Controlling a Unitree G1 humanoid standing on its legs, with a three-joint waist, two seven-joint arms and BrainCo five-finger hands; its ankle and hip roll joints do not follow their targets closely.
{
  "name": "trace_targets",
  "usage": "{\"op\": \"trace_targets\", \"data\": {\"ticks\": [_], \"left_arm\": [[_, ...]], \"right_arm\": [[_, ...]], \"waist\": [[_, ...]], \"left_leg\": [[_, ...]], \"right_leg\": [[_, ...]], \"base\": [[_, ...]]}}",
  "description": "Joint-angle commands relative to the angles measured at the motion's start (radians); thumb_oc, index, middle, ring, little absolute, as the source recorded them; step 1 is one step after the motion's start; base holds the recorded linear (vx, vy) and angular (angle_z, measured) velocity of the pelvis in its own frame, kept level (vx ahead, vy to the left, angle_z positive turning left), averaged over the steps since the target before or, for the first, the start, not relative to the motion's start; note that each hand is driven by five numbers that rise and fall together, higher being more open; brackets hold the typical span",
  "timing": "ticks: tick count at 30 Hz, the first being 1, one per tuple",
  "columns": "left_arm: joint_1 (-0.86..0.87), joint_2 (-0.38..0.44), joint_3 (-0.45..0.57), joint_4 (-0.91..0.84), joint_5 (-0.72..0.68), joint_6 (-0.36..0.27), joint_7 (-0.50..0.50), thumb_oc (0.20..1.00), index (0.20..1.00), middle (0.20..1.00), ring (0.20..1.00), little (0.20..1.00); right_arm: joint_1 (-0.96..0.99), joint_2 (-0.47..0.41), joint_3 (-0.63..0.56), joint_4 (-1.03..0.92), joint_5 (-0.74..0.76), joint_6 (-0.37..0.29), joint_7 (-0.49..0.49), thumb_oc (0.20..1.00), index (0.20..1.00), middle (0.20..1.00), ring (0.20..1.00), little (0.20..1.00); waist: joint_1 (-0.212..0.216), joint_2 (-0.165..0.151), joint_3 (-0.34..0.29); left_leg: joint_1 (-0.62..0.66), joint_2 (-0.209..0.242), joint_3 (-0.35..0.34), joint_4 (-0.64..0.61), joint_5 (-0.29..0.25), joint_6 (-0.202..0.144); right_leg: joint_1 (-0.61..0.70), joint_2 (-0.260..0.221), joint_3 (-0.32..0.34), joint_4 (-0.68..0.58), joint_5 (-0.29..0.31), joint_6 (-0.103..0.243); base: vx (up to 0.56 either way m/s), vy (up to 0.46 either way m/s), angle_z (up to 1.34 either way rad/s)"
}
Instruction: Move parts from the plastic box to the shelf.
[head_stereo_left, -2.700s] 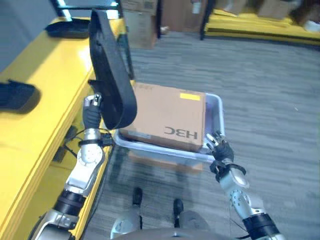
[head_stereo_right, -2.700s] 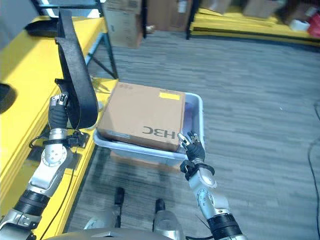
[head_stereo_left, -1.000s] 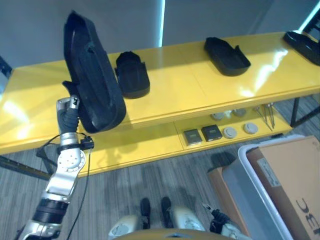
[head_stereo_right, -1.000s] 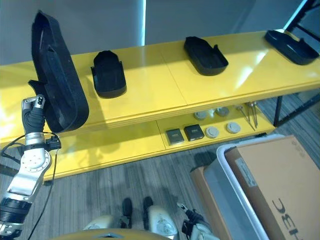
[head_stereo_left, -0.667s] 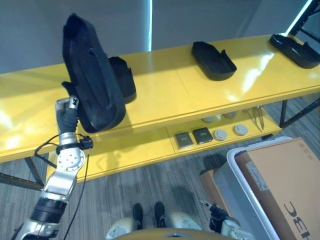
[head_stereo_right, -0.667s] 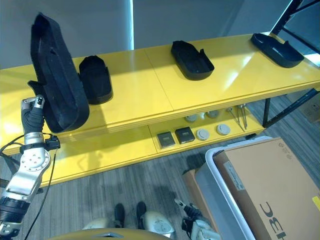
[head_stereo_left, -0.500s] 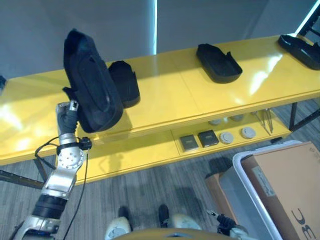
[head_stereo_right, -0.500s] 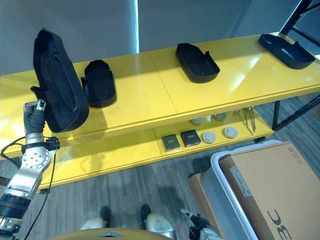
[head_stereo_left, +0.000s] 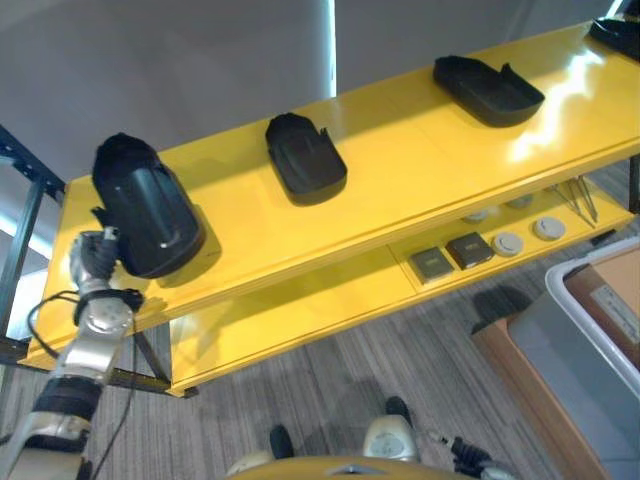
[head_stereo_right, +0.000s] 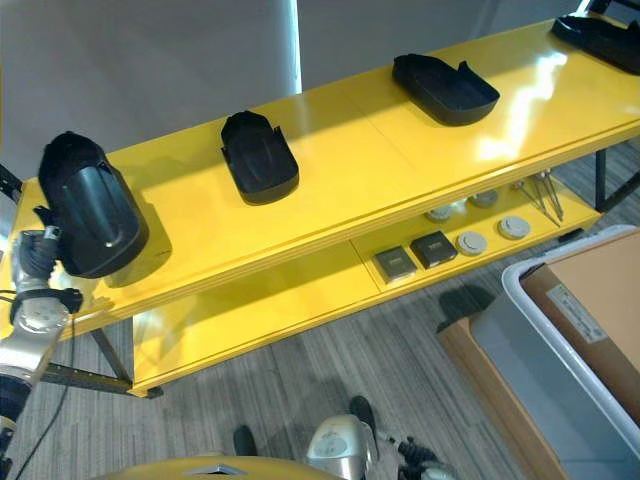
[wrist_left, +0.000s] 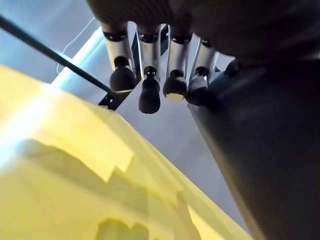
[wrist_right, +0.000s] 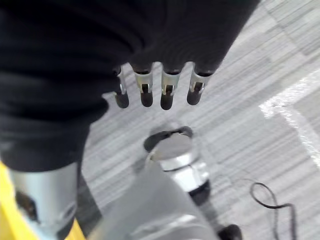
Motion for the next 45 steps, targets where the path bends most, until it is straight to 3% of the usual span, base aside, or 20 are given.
{"op": "trace_targets", "data": {"ticks": [1,9,16,22,37,45], "left_arm": [[-0.154,0.082,0.014,-0.007,0.065,-0.016,-0.01,0.2,0.2,0.2,0.2,0.2],[-0.221,0.17,-0.05,0.098,0.104,0.037,-0.131,0.2,0.2,0.2,0.2,0.2],[-0.201,0.161,-0.084,0.119,0.106,0.108,-0.222,0.2,0.2,0.2,0.2,0.2],[-0.184,0.142,-0.086,0.194,0.158,0.135,-0.229,0.2,0.2,0.2,0.2,0.2],[-0.223,0.253,-0.091,0.305,0.325,0.152,-0.242,0.2,0.2,0.2,0.2,0.2],[-0.3,0.298,-0.127,0.342,0.327,0.174,-0.221,0.2,0.2,0.2,0.2,0.2]], "right_arm": [[-0.024,-0.063,0.019,-0.045,-0.047,-0.026,0.019,1.0,1.0,1.0,1.0,1.0],[0.002,-0.08,0.007,-0.088,-0.028,-0.013,-0.008,1.0,1.0,1.0,1.0,1.0],[0.007,-0.069,-0.007,-0.117,-0.009,0.005,-0.025,1.0,1.0,1.0,1.0,1.0],[0.003,-0.066,-0.005,-0.096,-0.017,-0.003,-0.025,1.0,1.0,1.0,1.0,1.0],[0.006,-0.107,-0.017,-0.096,-0.021,0.006,-0.028,1.0,1.0,1.0,1.0,1.0],[0.004,-0.142,-0.025,-0.084,-0.024,-0.007,-0.01,1.0,1.0,1.0,1.0,1.0]], "waist": [[-0.011,-0.006,-0.013],[-0.017,-0.029,-0.02],[-0.007,-0.04,-0.023],[-0.004,-0.043,-0.029],[-0.006,-0.041,-0.021],[-0.02,-0.046,0.003]], "left_leg": [[-0.063,0.097,-0.046,0.083,0.002,-0.002],[-0.053,0.105,-0.025,0.048,0.008,0.001],[-0.052,0.119,-0.019,0.049,0.013,-0.003],[-0.049,0.127,-0.01,0.042,0.019,-0.007],[-0.062,0.121,-0.001,0.05,0.013,-0.005],[-0.073,0.119,0.005,0.055,0.01,-0.005]], "right_leg": [[-0.017,0.058,-0.004,0.016,0.029,0.001],[0.014,0.074,-0.003,-0.065,0.056,0.008],[0.039,0.085,-0.014,-0.097,0.061,0.004],[0.049,0.087,-0.019,-0.111,0.064,0.004],[0.041,0.077,-0.01,-0.113,0.066,0.01],[0.022,0.078,0.01,-0.11,0.07,0.014]], "base": [[0.01,0.013,-0.26],[0.0,-0.036,-0.13],[0.0,-0.05,-0.02],[0.0,-0.005,0.0],[0.01,0.041,0.0],[0.0,0.046,-0.02]]}}
